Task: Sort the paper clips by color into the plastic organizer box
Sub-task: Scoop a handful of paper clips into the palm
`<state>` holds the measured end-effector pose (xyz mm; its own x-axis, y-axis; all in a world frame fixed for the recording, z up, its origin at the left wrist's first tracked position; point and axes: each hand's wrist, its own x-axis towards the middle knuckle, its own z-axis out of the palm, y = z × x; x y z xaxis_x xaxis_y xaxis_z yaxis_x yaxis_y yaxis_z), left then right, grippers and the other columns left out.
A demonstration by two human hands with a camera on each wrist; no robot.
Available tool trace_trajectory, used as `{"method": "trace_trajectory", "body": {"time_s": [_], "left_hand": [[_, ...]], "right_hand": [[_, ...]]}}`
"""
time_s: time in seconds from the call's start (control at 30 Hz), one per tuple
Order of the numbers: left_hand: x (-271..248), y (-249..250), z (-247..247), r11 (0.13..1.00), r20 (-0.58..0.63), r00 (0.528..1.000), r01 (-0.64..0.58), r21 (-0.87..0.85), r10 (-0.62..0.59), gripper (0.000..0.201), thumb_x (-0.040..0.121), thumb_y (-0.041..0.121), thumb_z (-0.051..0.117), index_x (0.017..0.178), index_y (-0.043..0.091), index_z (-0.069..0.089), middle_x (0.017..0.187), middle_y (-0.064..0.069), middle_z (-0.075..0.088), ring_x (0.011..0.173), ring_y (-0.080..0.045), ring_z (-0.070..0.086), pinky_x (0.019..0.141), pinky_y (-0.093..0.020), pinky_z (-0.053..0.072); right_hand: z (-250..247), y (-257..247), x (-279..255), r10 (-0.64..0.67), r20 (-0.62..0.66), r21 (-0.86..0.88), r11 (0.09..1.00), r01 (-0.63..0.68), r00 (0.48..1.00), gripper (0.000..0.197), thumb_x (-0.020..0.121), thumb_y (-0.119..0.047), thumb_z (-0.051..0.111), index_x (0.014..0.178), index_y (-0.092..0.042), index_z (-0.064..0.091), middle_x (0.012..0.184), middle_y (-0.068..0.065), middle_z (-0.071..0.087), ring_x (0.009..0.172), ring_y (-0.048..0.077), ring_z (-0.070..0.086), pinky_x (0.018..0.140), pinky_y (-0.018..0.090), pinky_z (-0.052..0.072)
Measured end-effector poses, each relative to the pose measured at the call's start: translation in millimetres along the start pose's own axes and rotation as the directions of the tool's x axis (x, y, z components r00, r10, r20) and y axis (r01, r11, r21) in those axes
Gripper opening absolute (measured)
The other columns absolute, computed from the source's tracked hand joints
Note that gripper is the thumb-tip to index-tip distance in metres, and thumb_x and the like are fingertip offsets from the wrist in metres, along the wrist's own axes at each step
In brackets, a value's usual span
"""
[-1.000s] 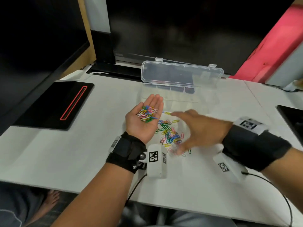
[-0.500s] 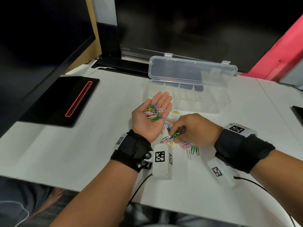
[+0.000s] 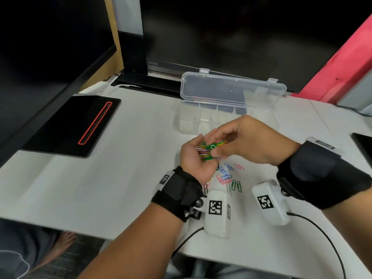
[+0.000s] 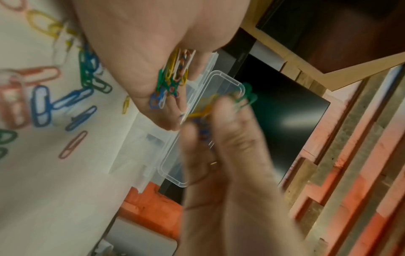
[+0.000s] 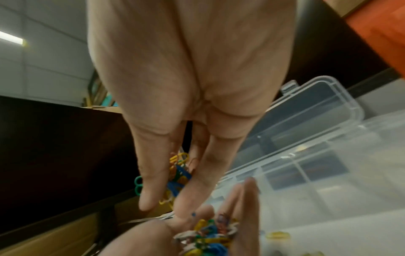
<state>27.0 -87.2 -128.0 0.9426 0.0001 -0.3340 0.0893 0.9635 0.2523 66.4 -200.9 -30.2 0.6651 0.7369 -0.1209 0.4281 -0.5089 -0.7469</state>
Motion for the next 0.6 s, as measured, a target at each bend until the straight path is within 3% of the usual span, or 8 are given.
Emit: {"method": "trace_trajectory", "body": {"time_s": [0.1,0.17,0.23,0.3,0.37,0.43,0.5,0.6], "left_hand": [[1.4,1.0,-1.0,0.999,-0.034,0.999,-0.018,-0.034,0.017,0.037,0.101,0.016,0.031,0.102,-0.002,0.063,0.093,-0.019,0.069,0.089,-0.029,0.066,0.079,-0.035,0.054],[2.3,5.8,-2.8,0.999,-0.048,0.999,-0.013,-0.035,0.011,0.039,0.101,0.015,0.032,0.091,-0.001,0.065,0.084,-0.017,0.070,0.081,-0.028,0.069,0.076,-0.034,0.056],[2.3,9.8,-5.0,0.999,-0.063,0.998,-0.001,-0.046,-0.002,0.044,0.102,0.013,0.030,0.083,-0.002,0.066,0.075,-0.016,0.068,0.068,-0.026,0.071,0.065,-0.029,0.058],[1.1,11.9,-3.9,0.998,-0.027,1.000,-0.004,-0.061,0.002,0.040,0.100,0.010,0.029,0.083,0.001,0.063,0.071,-0.012,0.064,0.065,-0.023,0.068,0.063,-0.025,0.055],[-0.4,12.5,-1.7,0.995,0.024,1.000,0.005,-0.102,-0.003,0.035,0.100,0.017,0.031,0.090,0.001,0.061,0.080,-0.012,0.064,0.072,-0.023,0.067,0.066,-0.027,0.054],[-0.3,12.8,-1.5,0.995,0.045,0.999,0.003,-0.103,0.002,0.044,0.102,0.024,0.030,0.112,-0.005,0.061,0.105,-0.018,0.068,0.091,-0.028,0.068,0.080,-0.032,0.054],[-1.9,13.2,1.0,0.996,0.043,0.999,-0.006,-0.094,0.010,0.047,0.102,0.025,0.028,0.129,-0.006,0.053,0.120,-0.023,0.064,0.100,-0.034,0.066,0.086,-0.036,0.052],[-2.5,13.2,3.2,0.990,0.061,0.998,0.020,-0.136,-0.012,0.043,0.104,0.024,0.029,0.122,-0.006,0.055,0.118,-0.024,0.063,0.100,-0.039,0.062,0.062,-0.035,0.058]], "right_hand": [[11.4,-11.2,8.8,-0.084,-0.056,-0.259,0.963,0.066,0.995,0.021,0.075,-0.012,0.079,0.090,-0.027,0.078,0.082,-0.010,0.073,0.068,-0.001,0.063,0.077,0.020,0.053],[19.1,-13.4,14.6,-0.117,-0.060,-0.378,0.922,0.086,0.991,0.025,0.076,-0.014,0.078,0.096,-0.030,0.077,0.090,-0.009,0.072,0.075,0.001,0.060,0.081,0.021,0.051],[24.3,-11.2,18.4,-0.113,0.023,-0.452,0.885,0.111,0.993,0.036,0.076,-0.015,0.077,0.108,-0.032,0.073,0.100,-0.010,0.068,0.086,0.002,0.057,0.085,0.018,0.046],[24.6,-7.0,20.2,-0.139,0.060,-0.488,0.860,0.150,0.989,0.045,0.075,-0.016,0.077,0.115,-0.033,0.070,0.107,-0.011,0.065,0.094,0.005,0.057,0.087,0.019,0.045],[17.3,-4.0,18.4,-0.193,-0.051,-0.458,0.877,0.149,0.980,0.037,0.077,-0.018,0.077,0.111,-0.030,0.071,0.104,-0.009,0.065,0.090,0.006,0.059,0.082,0.015,0.046],[7.8,0.0,14.6,-0.213,-0.163,-0.454,0.883,0.119,0.963,0.023,0.080,-0.022,0.074,0.099,-0.036,0.072,0.093,-0.011,0.067,0.083,0.004,0.057,0.073,0.008,0.042],[2.4,5.4,9.9,-0.188,-0.193,-0.474,0.877,0.077,0.963,0.018,0.082,-0.025,0.072,0.087,-0.042,0.071,0.084,-0.014,0.069,0.077,0.003,0.057,0.074,0.015,0.045],[6.4,14.2,3.7,-0.152,-0.177,-0.527,0.849,0.037,0.972,0.014,0.082,-0.026,0.073,0.092,-0.034,0.073,0.086,-0.013,0.070,0.072,0.008,0.057,0.078,0.031,0.049]]}}
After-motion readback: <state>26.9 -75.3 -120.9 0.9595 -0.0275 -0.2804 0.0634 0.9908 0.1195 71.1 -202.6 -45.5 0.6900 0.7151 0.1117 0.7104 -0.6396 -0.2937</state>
